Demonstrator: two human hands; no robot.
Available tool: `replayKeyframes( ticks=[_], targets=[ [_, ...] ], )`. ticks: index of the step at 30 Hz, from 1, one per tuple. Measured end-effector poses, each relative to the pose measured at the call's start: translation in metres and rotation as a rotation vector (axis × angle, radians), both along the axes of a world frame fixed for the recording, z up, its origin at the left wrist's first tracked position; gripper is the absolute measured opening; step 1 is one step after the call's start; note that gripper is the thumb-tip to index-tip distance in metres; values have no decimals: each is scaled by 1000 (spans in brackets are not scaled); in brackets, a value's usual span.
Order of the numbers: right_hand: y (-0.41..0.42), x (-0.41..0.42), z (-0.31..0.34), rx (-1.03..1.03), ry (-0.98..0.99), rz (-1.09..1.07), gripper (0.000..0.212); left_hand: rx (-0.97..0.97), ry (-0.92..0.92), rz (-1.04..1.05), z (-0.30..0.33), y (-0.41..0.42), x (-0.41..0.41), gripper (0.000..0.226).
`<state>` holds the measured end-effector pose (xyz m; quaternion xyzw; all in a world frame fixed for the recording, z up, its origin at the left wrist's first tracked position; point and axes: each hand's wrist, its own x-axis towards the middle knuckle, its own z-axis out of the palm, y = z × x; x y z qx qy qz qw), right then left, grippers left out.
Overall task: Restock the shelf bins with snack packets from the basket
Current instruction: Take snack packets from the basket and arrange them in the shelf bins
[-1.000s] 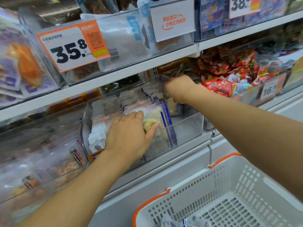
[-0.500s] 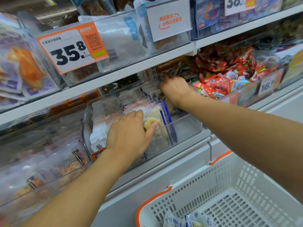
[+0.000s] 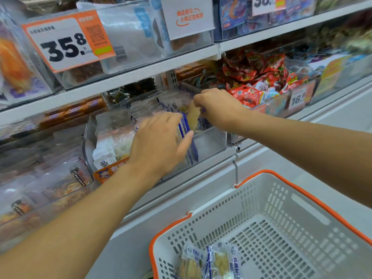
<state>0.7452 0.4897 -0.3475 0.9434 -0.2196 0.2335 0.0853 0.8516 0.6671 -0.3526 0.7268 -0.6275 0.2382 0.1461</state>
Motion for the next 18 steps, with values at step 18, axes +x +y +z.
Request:
replayKeyframes(
  ticks=[18],
  targets=[
    [153,-121,-377,1443,650,-525,41,1304,9,-255,-113,-18,-54,52]
  ],
)
